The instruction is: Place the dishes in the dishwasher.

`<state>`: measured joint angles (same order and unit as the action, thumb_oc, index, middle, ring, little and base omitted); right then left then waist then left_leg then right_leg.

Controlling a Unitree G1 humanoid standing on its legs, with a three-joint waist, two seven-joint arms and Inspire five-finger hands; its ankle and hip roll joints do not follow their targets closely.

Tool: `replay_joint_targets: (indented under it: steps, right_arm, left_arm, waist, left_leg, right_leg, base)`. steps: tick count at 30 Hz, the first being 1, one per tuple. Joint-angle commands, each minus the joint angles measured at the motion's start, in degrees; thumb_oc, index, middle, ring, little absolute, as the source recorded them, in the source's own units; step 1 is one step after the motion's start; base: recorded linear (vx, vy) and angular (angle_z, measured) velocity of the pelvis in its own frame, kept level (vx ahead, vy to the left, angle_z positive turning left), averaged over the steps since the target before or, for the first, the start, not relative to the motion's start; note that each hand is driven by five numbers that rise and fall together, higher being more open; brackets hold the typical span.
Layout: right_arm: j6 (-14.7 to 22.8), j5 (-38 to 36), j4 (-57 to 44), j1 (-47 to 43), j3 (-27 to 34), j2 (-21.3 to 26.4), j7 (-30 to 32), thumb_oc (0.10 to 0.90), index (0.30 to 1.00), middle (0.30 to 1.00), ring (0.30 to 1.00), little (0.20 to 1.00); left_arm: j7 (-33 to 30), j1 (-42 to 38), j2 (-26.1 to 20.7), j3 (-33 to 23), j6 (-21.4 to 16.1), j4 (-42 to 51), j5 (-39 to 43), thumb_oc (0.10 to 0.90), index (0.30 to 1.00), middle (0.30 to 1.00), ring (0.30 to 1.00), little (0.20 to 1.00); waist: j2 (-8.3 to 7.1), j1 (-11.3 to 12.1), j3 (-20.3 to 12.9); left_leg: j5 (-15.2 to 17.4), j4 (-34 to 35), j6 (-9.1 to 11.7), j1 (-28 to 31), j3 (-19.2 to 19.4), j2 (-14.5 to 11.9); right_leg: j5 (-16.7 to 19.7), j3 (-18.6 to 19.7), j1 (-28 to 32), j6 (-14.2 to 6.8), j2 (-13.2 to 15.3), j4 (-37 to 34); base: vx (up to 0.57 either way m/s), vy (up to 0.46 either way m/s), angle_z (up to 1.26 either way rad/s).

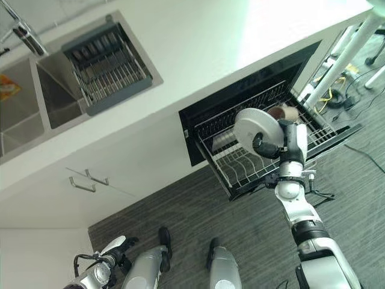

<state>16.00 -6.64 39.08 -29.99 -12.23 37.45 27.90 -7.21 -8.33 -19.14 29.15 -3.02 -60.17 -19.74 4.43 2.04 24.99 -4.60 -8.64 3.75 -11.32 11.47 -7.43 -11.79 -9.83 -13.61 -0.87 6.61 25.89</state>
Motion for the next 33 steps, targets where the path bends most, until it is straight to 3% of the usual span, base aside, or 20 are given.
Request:
replay_joint_targets:
  steps: [1, 10, 16, 24, 33]
  right_arm:
    - [2.04, 6.04, -2.44, -9.98, 1.22, 3.79, 10.32, 0.400, 0.300, 0.300, 0.300, 0.300]
    - [-4.74, 11.86, 5.45, -20.66, -3.37, 7.51, 22.73, 0.400, 0.300, 0.300, 0.300, 0.300]
    - [-9.66, 15.11, 7.58, -24.19, -6.34, 8.10, 25.51, 0.400, 0.300, 0.300, 0.300, 0.300]
    - [-17.48, 13.85, 11.78, -29.03, -10.64, 8.33, 27.03, 0.400, 0.300, 0.300, 0.300, 0.300]
    - [-21.41, 11.15, 14.26, -28.54, -10.21, 6.36, 30.53, 0.400, 0.300, 0.300, 0.300, 0.300]
  left_arm:
    - [-2.50, -0.59, 0.66, 0.90, -1.54, 1.39, 3.22, 0.800, 0.900, 0.900, 0.900, 0.900]
    - [-4.23, -2.64, -0.24, 1.50, -3.04, 1.12, 5.36, 0.800, 0.900, 0.900, 0.900, 0.900]
    - [-4.33, -4.30, -0.55, 1.35, -1.85, 1.82, 8.67, 0.800, 0.900, 0.900, 0.900, 0.900]
    - [-4.64, -5.02, -0.48, 1.27, -1.87, 1.72, 11.21, 0.800, 0.900, 0.900, 0.900, 0.900]
    - [-6.25, -5.21, -0.54, 1.79, -2.28, 2.99, 13.95, 0.800, 0.900, 0.900, 0.900, 0.900]
  waist:
    - [-1.93, 1.40, -2.51]
    - [-1.31, 3.64, 1.83]
    - [-1.28, 4.11, 3.87]
    - [-1.18, 5.43, 4.80]
    - [-1.12, 5.83, 4.80]
  left_leg:
    - [11.06, -8.55, -0.80, -0.52, -6.40, 2.69]
    - [9.92, -8.55, -1.47, -3.74, -7.71, 3.15]
    - [9.09, -8.55, -1.99, -5.86, -8.15, 3.50]
    - [7.91, -8.55, -2.43, -9.17, -8.59, 4.00]
    - [7.27, -8.55, -2.67, -12.68, -8.63, 4.26]
  right_leg:
    - [4.38, -3.36, 2.50, -3.93, 0.72, -8.70]
    - [5.61, -3.85, -0.34, -3.79, 0.01, -8.70]
    - [6.44, -3.51, -2.46, -3.77, -0.69, -8.70]
    - [7.52, -4.07, -5.42, -3.63, -1.11, -8.70]
    - [8.47, -4.53, -8.80, -3.59, -1.37, -8.70]
  base:
    - [-0.04, 0.014, 0.09]
    - [-0.03, -0.002, 0.04]
    - [-0.01, -0.005, 0.07]
    - [0.01, 0.004, 0.04]
    - [0.00, 0.018, 0.04]
